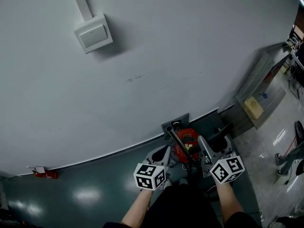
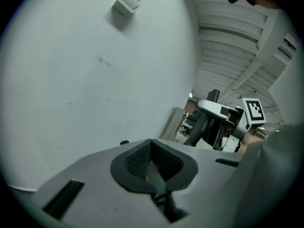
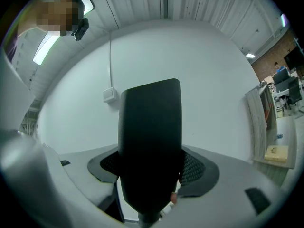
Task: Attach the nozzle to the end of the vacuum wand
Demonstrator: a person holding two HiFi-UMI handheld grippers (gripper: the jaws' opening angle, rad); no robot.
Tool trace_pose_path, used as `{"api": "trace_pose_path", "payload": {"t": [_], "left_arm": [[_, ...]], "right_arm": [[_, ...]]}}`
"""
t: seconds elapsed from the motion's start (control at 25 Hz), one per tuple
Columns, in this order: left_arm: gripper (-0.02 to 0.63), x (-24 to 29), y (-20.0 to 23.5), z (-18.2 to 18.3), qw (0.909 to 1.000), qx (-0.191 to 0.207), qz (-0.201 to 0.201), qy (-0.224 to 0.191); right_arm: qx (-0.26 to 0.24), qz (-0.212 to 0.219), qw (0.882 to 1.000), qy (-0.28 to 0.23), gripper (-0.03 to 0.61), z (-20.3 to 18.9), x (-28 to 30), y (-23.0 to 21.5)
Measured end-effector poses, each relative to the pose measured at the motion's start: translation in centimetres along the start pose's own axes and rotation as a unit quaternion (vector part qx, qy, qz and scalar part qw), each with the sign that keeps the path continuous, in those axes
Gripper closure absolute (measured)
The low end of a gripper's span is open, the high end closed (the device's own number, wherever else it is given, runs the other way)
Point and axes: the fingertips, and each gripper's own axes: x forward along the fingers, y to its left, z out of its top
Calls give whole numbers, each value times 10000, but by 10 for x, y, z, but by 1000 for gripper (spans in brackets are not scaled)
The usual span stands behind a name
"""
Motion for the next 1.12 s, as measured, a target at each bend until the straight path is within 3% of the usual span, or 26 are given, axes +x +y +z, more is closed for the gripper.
{"api": "trace_pose_path", "payload": {"t": [0.56,1.12], "left_arm": [[611,32,24,-3,9988,-298,396,11],[609,79,60,-57,9950,-808,554,189]], "right_arm": [[109,405,9991,10,238,14,49,-19],[242,998,9945,210,238,2,112,-12]]}}
